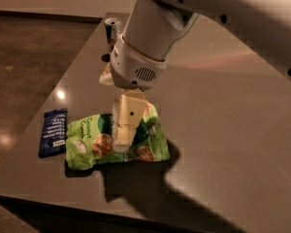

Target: Move green rice chip bag near rxbar blueberry

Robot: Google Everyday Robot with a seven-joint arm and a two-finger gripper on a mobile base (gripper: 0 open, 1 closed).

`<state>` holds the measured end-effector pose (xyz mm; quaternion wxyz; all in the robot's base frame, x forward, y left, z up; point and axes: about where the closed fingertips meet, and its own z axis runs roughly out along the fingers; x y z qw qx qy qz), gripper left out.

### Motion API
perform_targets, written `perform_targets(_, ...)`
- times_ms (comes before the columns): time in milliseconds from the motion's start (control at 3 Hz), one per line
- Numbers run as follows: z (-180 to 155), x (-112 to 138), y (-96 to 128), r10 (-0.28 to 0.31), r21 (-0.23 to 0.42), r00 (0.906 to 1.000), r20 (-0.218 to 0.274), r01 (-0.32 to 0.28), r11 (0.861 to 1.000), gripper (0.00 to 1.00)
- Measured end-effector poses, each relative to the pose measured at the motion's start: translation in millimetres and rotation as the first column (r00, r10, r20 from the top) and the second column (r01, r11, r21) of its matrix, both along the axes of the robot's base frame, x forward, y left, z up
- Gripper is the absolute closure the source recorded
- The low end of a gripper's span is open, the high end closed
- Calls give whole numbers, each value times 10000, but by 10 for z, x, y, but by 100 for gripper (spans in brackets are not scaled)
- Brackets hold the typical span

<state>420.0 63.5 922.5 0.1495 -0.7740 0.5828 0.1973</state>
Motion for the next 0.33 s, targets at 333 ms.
perform_targets(333, 0, 0, 0, 0, 0, 10000, 0, 0, 10000, 0)
